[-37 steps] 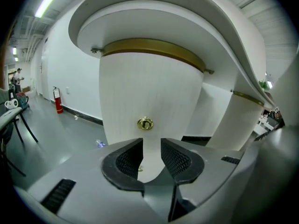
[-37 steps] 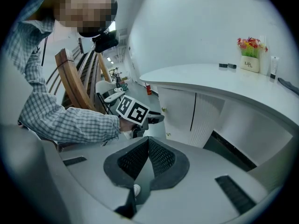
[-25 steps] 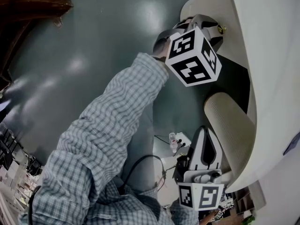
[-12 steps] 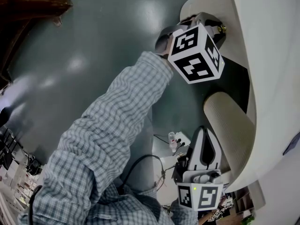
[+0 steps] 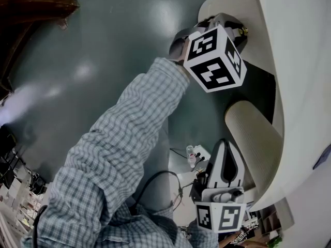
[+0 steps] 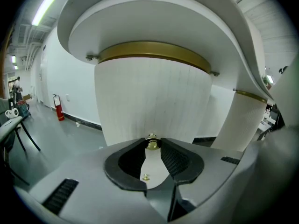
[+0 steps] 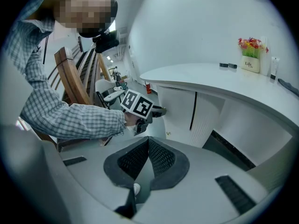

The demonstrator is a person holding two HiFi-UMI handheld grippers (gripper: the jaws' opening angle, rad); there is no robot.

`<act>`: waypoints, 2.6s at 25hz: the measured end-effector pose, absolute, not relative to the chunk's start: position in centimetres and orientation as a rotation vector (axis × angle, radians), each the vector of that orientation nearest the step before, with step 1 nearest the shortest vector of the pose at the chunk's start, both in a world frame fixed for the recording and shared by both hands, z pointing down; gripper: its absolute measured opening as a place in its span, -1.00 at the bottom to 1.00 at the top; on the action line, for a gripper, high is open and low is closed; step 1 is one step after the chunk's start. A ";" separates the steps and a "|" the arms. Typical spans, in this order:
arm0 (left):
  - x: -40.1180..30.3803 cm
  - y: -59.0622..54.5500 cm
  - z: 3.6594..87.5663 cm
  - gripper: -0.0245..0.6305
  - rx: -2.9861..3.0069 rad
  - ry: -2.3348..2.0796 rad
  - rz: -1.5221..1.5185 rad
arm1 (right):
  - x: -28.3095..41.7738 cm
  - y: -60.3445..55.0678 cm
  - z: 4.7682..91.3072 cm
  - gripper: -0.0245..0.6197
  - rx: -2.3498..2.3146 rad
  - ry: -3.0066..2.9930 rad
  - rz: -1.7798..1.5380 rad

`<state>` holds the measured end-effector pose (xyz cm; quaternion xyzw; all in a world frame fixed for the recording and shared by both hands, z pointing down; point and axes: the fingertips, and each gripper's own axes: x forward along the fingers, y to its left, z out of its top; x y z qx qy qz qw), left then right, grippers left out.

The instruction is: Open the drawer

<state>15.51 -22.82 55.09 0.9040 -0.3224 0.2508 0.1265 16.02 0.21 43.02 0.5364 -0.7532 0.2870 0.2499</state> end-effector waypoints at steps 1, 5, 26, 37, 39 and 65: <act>15.2 -22.6 55.1 -0.60 2.632 -0.938 0.731 | 16.0 0.2 43.0 -0.90 1.460 -2.053 0.781; 14.1 -21.5 55.2 -0.60 2.628 -0.935 0.739 | 15.6 0.3 43.0 -0.90 1.456 -2.058 0.776; 7.4 -15.1 55.8 -0.59 2.540 -0.933 0.861 | 11.5 1.8 41.2 -0.90 1.436 -2.124 0.777; 3.1 -11.6 56.3 -0.59 2.488 -0.904 0.956 | 10.3 1.0 38.8 -0.90 1.458 -2.152 0.749; 2.5 -11.0 56.2 -0.59 2.478 -0.902 0.969 | 10.2 1.1 38.3 -0.90 1.460 -2.156 0.742; -1.6 -6.5 56.3 -0.52 2.301 -0.827 1.119 | 9.4 0.7 33.5 -0.90 1.499 -2.173 0.677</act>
